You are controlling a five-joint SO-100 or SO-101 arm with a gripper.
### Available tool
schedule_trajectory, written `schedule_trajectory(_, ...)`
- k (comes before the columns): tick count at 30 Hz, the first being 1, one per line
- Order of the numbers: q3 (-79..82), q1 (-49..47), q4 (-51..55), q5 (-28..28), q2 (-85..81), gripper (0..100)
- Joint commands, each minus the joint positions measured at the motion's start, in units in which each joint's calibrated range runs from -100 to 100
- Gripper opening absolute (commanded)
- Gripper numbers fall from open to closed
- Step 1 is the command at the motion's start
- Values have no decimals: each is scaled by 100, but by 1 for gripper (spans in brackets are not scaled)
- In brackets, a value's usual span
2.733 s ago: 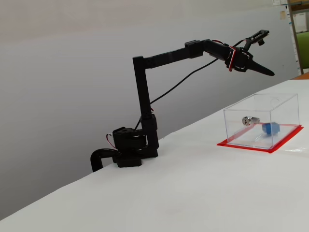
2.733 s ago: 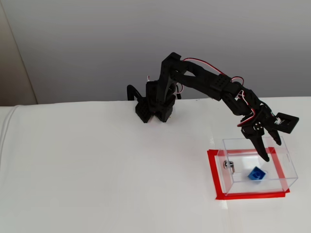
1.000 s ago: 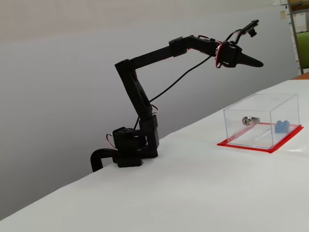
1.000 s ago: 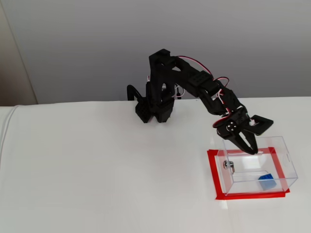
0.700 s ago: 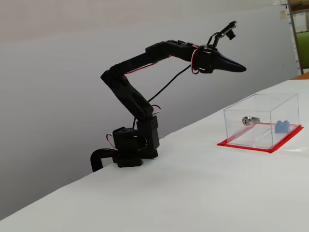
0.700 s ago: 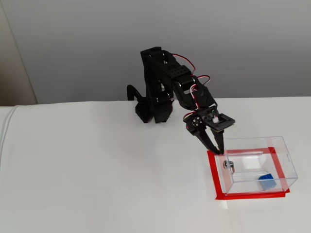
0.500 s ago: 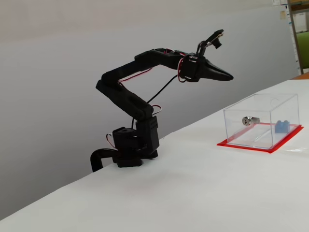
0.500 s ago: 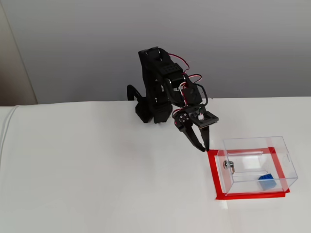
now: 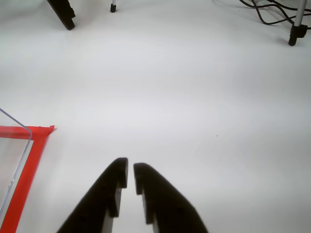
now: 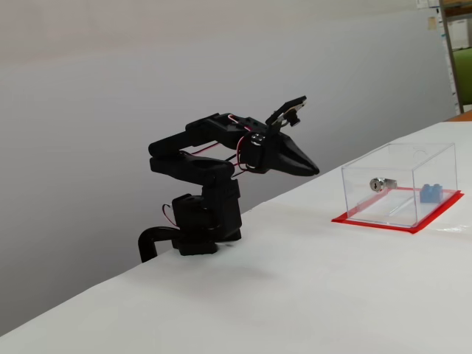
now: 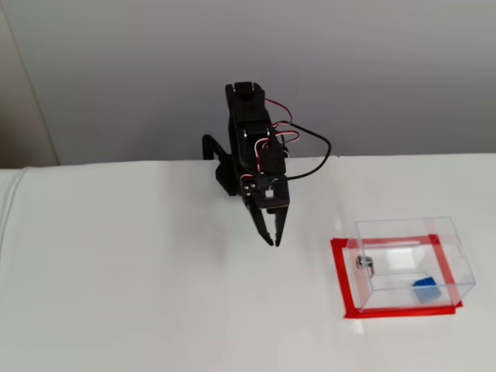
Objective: Pick the blue lego brick and place it into the transparent box
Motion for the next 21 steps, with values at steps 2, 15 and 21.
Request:
schedule_trajectory(2, 705, 383, 4, 24, -697, 1)
schedule_trajectory(15, 2540, 694, -13, 45, -2089, 1)
schedule_trajectory(21, 2540, 864, 439, 29, -2106, 1)
